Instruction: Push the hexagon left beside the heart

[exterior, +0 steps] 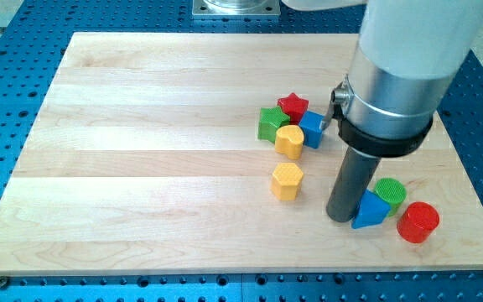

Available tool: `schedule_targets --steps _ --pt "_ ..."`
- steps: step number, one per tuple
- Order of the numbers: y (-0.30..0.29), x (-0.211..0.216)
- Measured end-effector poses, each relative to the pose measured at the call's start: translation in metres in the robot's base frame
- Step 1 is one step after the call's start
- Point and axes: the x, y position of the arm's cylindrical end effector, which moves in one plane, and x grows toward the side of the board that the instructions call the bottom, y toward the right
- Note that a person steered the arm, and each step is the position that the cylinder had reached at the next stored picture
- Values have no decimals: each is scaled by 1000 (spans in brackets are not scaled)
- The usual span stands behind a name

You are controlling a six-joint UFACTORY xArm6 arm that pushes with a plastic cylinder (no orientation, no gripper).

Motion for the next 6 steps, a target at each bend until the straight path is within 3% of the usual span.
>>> schedule_targets --steps 1,3,4,6 --pt "-45 -8" --pt "-68 -56" --pt "-93 -47" --pt "-114 -71"
